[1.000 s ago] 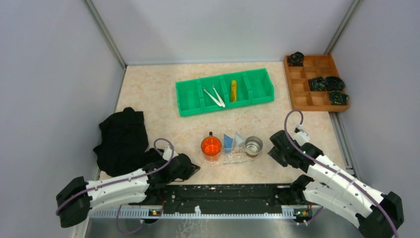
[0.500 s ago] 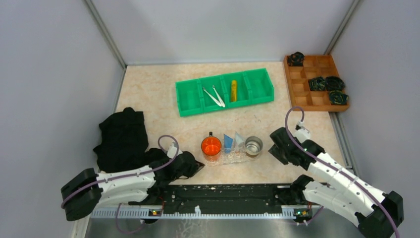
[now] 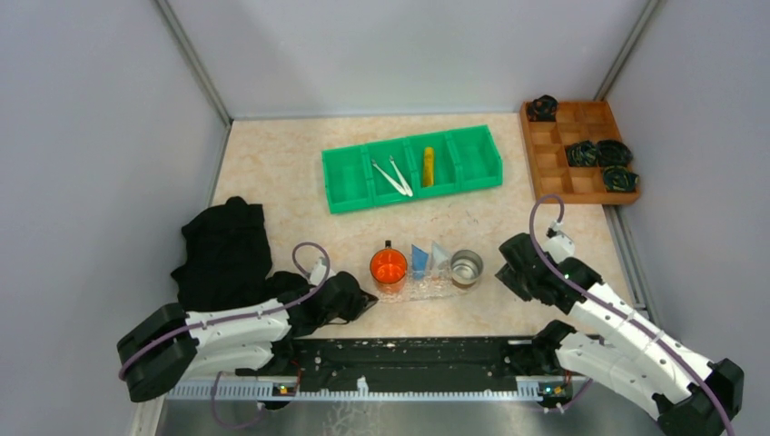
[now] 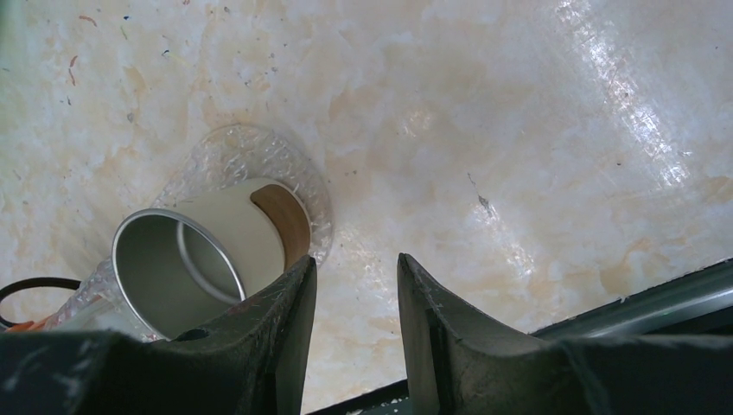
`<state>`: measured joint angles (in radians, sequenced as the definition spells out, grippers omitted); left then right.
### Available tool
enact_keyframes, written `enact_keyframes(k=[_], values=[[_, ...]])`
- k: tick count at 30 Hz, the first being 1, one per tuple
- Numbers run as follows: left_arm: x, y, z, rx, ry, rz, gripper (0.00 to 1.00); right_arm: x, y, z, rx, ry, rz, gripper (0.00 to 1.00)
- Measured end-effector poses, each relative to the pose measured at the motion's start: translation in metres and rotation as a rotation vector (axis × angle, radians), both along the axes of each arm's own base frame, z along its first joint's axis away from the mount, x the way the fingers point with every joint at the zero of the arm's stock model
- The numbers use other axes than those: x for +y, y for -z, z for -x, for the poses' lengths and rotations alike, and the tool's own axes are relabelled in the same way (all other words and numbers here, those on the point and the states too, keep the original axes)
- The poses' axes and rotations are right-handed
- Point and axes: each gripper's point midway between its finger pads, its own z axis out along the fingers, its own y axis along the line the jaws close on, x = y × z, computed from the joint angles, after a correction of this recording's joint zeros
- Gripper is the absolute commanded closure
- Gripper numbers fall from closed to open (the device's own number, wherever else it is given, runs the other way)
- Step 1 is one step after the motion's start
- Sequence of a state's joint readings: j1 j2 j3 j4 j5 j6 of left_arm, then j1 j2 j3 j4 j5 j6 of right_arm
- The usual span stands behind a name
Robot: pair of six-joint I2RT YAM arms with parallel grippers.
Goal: Prepare toiletry sets of a toothbrush and toothpaste on the tray
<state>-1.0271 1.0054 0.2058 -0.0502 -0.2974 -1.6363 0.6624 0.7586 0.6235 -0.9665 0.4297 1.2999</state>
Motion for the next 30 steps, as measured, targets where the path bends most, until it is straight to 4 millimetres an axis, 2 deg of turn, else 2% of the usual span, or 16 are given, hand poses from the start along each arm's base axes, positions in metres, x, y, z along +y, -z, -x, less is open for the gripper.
enact_keyframes(k=[5,8,10,14,16,30], values=[[0.004,0.0,-0.007,-0.005,-0.014,-0.002,0.8,0.0,0.001,0.0,0.004,-0.004,0.006,0.61],[0.006,0.0,-0.01,-0.009,-0.018,-0.002,0.8,-0.002,0.007,0.0,0.034,0.001,0.028,0.65],[0.007,0.0,-0.012,-0.011,-0.019,-0.001,0.8,-0.002,0.015,0.001,0.063,0.001,0.044,0.73],[0.007,-0.001,-0.013,-0.015,-0.01,-0.003,0.8,-0.002,0.04,0.007,0.137,-0.004,0.064,0.95],[0.007,-0.001,-0.013,-0.016,-0.007,-0.003,0.8,-0.003,0.049,0.01,0.162,0.001,0.061,1.0],[0.007,0.0,-0.013,-0.02,0.003,0.0,0.8,0.014,0.07,0.002,0.194,-0.014,-0.003,1.0]])
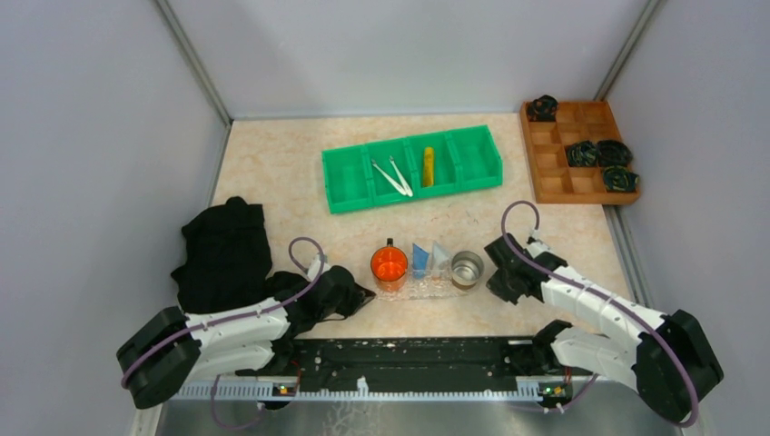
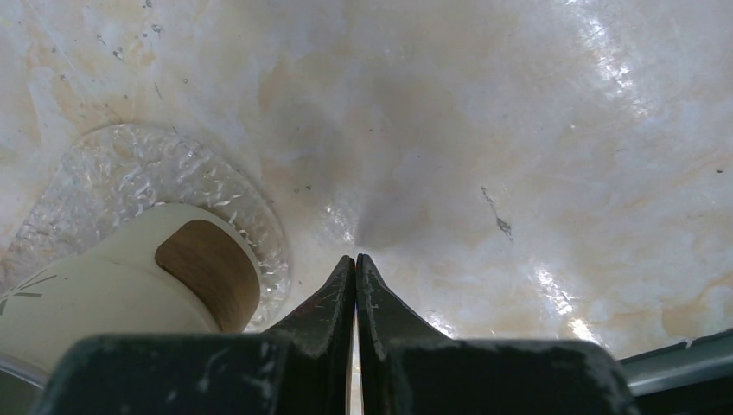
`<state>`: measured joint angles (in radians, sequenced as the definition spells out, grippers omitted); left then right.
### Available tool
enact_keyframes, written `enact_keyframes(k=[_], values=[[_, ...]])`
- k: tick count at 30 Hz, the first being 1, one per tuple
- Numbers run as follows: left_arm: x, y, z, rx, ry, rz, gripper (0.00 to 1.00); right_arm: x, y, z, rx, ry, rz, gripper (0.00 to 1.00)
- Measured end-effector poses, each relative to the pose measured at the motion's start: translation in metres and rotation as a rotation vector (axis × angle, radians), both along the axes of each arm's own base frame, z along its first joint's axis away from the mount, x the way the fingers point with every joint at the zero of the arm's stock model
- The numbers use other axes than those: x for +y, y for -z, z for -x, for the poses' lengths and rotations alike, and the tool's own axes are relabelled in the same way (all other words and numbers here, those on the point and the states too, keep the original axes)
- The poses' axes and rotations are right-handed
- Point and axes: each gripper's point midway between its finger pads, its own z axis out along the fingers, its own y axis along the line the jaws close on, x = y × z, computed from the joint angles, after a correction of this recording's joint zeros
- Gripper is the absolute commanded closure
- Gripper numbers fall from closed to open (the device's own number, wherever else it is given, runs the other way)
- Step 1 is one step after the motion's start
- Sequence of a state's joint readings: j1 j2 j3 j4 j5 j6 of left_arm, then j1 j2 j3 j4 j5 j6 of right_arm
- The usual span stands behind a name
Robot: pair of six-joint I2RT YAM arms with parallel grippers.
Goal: Prepare toiletry sets of a toothbrush and toothpaste on the tray
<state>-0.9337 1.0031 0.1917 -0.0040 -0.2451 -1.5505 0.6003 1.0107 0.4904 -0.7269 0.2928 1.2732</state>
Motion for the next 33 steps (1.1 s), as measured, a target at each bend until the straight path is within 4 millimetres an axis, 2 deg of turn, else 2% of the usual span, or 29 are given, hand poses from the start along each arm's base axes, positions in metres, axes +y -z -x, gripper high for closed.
enact_keyframes(k=[9,33], values=[[0.001,0.0,0.0,-0.003,-0.001,0.006,0.8,0.007,0.009,-0.004,0.006,-0.009,-0.024,1.0],[0.003,0.0,-0.009,-0.016,-0.002,0.008,0.8,0.026,0.009,-0.029,-0.049,-0.009,-0.084,1.0]])
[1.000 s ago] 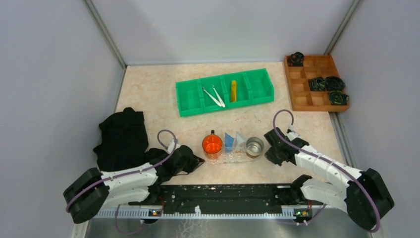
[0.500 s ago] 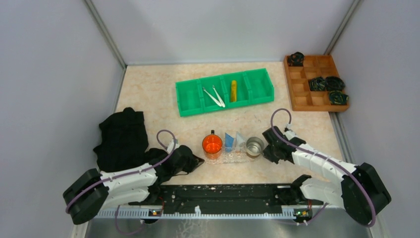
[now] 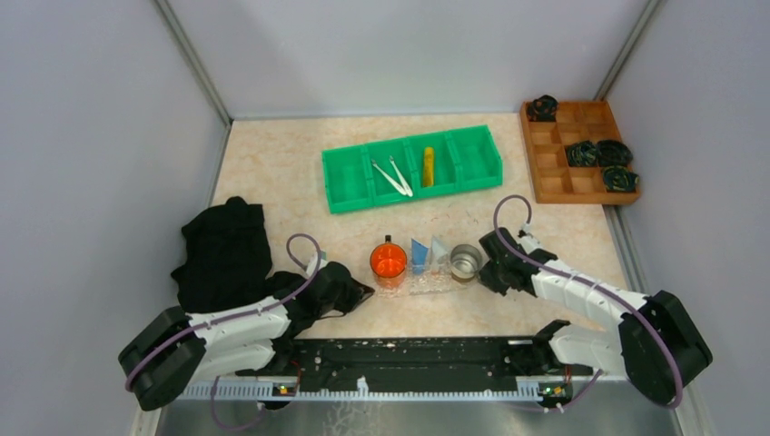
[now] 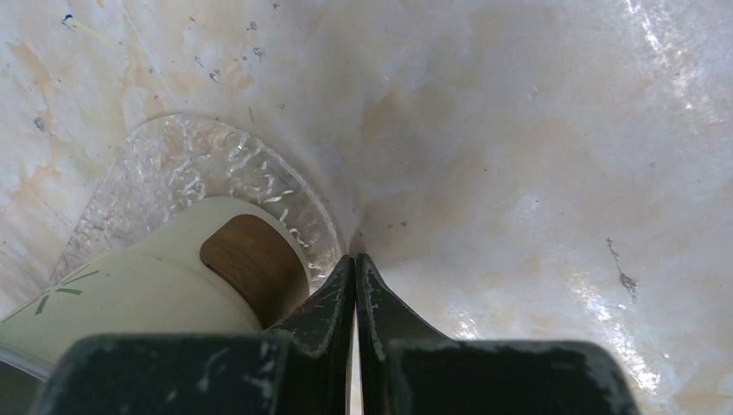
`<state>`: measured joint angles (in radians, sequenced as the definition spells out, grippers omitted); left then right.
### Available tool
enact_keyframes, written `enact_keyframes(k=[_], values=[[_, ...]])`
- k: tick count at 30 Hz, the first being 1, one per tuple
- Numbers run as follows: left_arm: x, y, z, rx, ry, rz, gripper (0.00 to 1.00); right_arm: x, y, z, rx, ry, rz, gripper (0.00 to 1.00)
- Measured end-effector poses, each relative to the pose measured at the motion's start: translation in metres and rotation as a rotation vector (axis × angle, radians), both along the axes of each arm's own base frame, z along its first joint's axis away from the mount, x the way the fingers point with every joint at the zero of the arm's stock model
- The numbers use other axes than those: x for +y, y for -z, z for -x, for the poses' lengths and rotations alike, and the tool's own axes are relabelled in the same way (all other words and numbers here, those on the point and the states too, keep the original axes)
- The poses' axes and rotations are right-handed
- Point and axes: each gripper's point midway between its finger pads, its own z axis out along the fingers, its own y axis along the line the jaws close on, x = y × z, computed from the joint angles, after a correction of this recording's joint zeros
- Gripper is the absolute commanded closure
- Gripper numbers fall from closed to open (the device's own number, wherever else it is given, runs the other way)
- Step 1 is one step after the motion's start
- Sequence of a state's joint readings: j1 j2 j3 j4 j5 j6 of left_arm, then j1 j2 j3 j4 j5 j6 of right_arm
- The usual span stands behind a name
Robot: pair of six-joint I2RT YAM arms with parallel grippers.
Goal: Prepare toiletry sets of a toothbrush and toothpaste on the tray
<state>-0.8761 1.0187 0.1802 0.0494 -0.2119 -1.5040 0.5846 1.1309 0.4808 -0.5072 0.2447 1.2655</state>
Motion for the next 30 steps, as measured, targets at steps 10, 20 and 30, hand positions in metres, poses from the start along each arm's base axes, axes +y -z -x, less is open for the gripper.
enact_keyframes(k=[10,20,30], values=[[0.001,0.0,-0.003,-0.001,0.006,0.003,0.8,0.005,0.0,-0.008,-0.016,-0.001,-0.023,1.0],[0.002,0.001,-0.013,-0.012,-0.002,0.003,0.81,0.008,-0.001,-0.012,-0.022,-0.002,-0.034,1.0],[0.002,0.0,-0.026,-0.004,-0.007,-0.027,0.78,0.007,-0.001,-0.012,-0.023,-0.009,-0.031,1.0]])
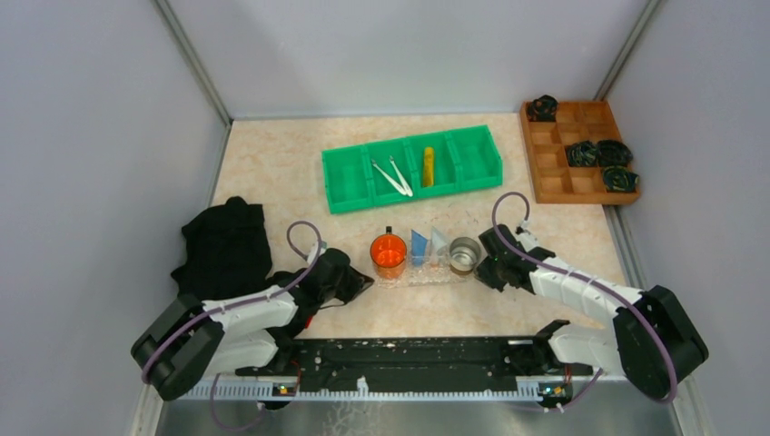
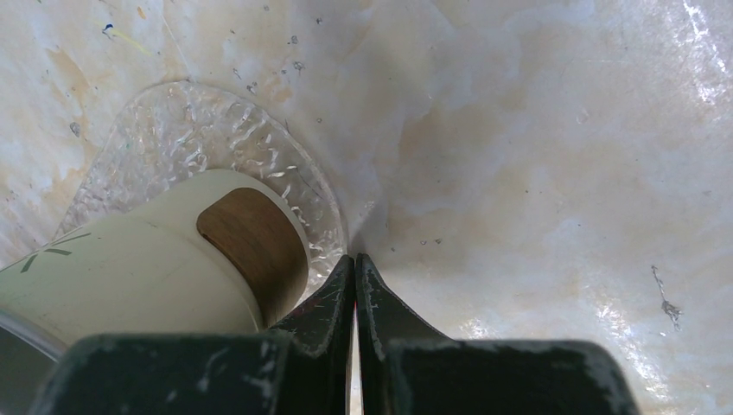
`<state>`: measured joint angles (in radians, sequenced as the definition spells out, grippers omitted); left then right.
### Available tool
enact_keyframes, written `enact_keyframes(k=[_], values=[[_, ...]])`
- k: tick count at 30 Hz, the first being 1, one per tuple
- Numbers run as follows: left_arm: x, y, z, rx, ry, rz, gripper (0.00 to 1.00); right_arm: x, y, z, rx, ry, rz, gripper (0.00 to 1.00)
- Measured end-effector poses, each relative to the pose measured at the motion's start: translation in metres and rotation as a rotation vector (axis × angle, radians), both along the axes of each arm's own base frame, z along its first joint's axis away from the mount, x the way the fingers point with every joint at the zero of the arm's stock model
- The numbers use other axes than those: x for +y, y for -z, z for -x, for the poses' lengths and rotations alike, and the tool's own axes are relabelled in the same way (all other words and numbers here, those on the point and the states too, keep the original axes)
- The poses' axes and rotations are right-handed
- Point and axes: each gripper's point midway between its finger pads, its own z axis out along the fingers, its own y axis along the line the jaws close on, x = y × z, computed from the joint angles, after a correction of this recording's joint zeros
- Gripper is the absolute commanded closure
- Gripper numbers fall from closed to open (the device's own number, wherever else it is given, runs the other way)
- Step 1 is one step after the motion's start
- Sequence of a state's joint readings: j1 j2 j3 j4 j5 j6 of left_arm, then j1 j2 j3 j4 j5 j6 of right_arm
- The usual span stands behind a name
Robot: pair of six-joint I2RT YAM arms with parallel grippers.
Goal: Prepare toiletry sets of a toothbrush and toothpaste on the tray
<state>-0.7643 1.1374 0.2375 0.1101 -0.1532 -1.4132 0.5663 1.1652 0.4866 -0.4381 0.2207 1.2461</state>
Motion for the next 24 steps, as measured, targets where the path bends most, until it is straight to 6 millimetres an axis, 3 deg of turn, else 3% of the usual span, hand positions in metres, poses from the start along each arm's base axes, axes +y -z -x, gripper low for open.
enact_keyframes(k=[3,10,13,15,16,20,24], values=[[0.0,-0.001,-0.001,0.006,0.004,-0.005,0.73,0.0,-0.001,0.001,0.0,-0.006,0.0,1.0],[0.014,-0.011,0.01,0.019,0.026,-0.056,0.43,-0.014,-0.011,0.027,0.025,-0.035,0.016,0.97],[0.027,-0.016,0.021,0.022,0.038,-0.089,0.28,-0.017,-0.03,0.033,-0.03,-0.055,-0.017,0.75],[0.036,-0.022,0.027,0.004,0.045,-0.106,0.23,-0.017,-0.047,0.035,-0.093,-0.083,-0.043,0.58],[0.038,-0.025,0.028,-0.008,0.051,-0.113,0.24,-0.016,-0.053,0.034,-0.122,-0.1,-0.054,0.54],[0.042,-0.047,0.019,-0.096,0.081,-0.155,0.27,-0.003,-0.092,0.023,-0.278,-0.246,-0.089,0.55],[0.042,-0.088,-0.011,-0.214,0.1,-0.216,0.12,0.015,-0.134,-0.004,-0.347,-0.422,-0.012,0.55]])
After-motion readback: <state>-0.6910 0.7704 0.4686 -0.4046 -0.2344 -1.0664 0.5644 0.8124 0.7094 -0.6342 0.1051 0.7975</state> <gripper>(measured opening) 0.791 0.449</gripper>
